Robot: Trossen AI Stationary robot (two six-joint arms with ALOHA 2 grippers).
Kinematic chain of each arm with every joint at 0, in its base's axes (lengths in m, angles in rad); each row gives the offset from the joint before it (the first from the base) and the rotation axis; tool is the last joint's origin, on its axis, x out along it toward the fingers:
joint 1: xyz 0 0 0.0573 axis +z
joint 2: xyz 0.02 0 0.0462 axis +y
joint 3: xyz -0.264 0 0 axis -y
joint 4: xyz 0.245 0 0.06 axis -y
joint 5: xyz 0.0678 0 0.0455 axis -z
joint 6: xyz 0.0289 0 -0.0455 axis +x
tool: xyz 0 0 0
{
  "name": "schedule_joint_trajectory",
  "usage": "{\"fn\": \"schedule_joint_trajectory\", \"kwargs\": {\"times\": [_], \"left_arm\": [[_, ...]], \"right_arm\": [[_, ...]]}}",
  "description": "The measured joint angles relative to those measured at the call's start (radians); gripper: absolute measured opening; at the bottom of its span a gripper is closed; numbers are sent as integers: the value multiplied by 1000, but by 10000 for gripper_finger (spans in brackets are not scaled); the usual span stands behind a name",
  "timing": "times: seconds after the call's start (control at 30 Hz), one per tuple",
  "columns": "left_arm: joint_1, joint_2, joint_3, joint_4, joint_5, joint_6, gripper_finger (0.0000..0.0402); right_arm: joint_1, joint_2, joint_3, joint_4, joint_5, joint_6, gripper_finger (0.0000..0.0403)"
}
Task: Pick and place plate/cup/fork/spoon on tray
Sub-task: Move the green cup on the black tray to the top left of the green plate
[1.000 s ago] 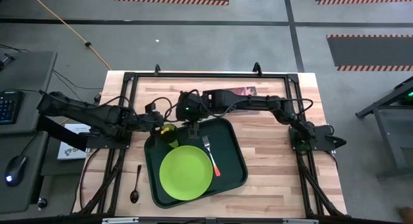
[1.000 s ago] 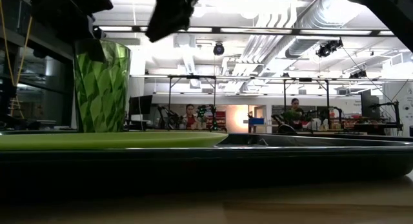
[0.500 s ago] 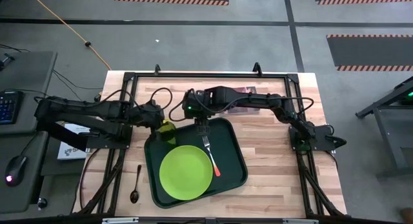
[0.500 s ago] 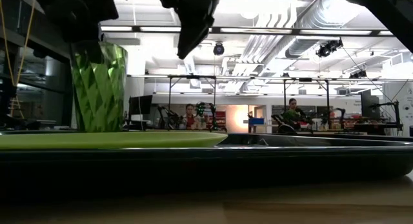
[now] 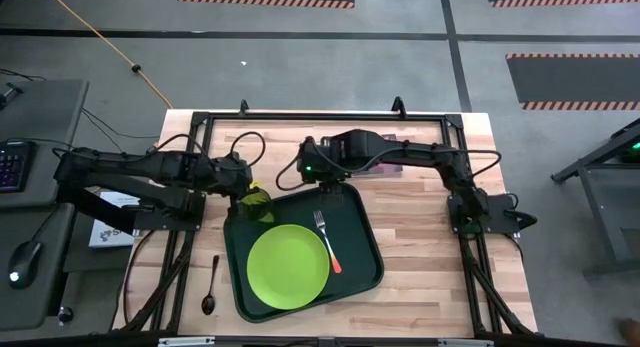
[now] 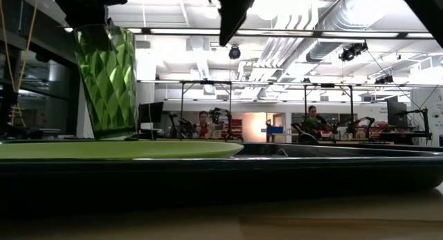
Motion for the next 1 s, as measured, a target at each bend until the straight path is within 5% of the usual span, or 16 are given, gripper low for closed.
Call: {"fn": "schedule_joint_trajectory", "kwargs": {"times": [0.2,0.63,1.0], "left_arm": [[0,0,0,-23,0,-8,3],[1,0,39,-36,-8,-26,2],[18,2,212,-216,-56,-50,1]], "right_arm": [[28,-148,-172,43,37,22,158],[45,-908,-1170,793,141,219,158],[45,-1231,-1483,1030,206,299,158]]}}
